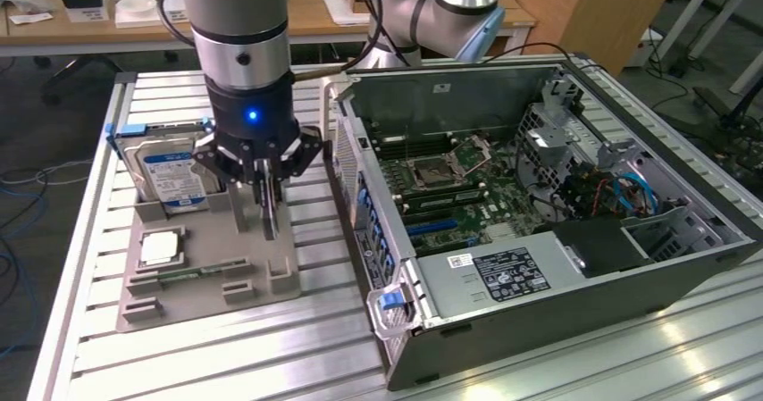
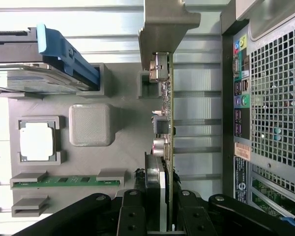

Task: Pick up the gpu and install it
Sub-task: 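Pick up the gpu and move the gpu toward the slot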

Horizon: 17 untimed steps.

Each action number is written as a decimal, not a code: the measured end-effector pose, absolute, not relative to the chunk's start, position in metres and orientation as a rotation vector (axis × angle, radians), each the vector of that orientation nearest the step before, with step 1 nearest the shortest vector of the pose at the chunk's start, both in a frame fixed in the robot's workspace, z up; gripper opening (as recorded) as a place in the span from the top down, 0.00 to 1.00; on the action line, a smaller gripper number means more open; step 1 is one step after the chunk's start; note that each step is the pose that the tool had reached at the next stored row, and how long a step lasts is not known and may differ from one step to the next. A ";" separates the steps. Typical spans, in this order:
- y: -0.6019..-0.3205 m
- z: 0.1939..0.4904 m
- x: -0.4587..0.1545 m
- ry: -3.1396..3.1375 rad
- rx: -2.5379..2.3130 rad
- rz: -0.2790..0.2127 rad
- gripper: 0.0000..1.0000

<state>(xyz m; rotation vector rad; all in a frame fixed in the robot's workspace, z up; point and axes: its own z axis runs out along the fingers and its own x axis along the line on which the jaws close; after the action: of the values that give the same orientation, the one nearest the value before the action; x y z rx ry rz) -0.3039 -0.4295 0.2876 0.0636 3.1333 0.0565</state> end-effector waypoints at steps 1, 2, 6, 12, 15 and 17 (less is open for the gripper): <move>-0.430 0.288 -0.304 3.133 0.064 0.056 0.72; -0.430 0.289 -0.304 3.133 0.064 0.056 0.72; -0.430 0.291 -0.304 3.133 0.063 0.056 0.72; -0.430 0.294 -0.304 3.133 0.063 0.056 0.72; -0.430 0.296 -0.304 3.133 0.063 0.056 0.72; -0.430 0.297 -0.304 3.133 0.064 0.056 0.72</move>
<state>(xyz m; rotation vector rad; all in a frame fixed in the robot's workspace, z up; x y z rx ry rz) -0.3039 -0.4296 0.2967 0.0635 3.1333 0.0564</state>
